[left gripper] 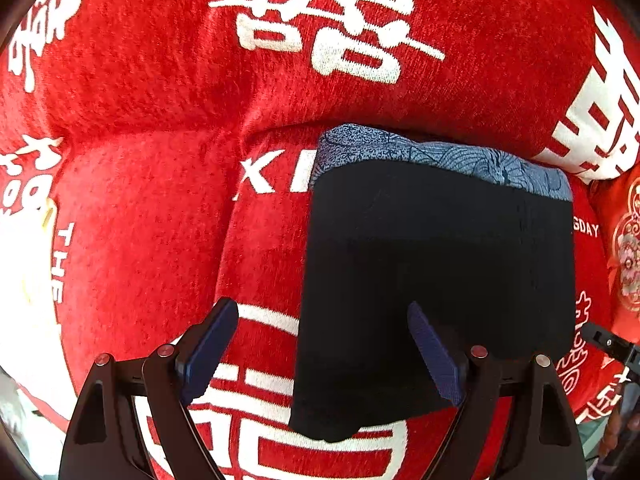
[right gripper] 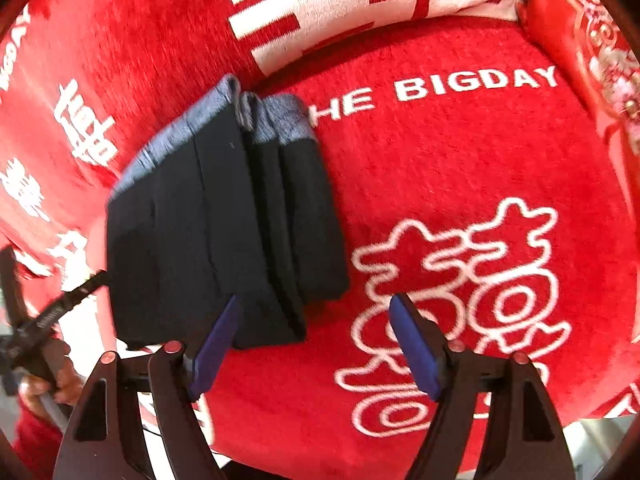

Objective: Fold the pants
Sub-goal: 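Lower the folded bundle onto the cushion and open both grippers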

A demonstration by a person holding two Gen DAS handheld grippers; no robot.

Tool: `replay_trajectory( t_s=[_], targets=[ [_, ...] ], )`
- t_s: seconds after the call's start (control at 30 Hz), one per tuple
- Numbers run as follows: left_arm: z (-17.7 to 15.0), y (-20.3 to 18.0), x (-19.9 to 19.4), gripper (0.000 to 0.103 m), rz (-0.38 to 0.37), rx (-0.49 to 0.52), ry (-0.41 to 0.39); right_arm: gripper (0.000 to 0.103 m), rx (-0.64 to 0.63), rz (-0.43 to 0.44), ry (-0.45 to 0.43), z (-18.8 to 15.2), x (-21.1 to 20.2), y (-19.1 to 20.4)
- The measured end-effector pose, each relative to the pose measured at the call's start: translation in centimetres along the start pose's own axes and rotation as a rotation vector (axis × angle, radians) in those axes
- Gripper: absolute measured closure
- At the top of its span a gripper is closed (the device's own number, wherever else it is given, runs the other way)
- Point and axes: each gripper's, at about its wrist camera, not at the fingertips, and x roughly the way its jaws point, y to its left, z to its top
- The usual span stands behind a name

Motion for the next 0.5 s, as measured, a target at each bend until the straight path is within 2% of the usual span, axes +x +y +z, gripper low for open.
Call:
replay_trajectory(
  t_s=[0.1,0.4,0.5],
  targets=[
    [0.6,0.2,0.8,0.016,-0.031,-0.006,0.026,0.023,0.010,0.049,-0.007,0.8,0.2,0.0],
    [1.9,0.8,2.1,0.016,-0.093,0.004,0.053,0.022,0.017,0.102,0.044,2.7,2.4,0.0],
    [2.7,1.5,2.7,0.016,-0.154,0.004,0.059,0.022,0.027,0.165,0.055,3.6,3.3,-0.8]
  ],
)
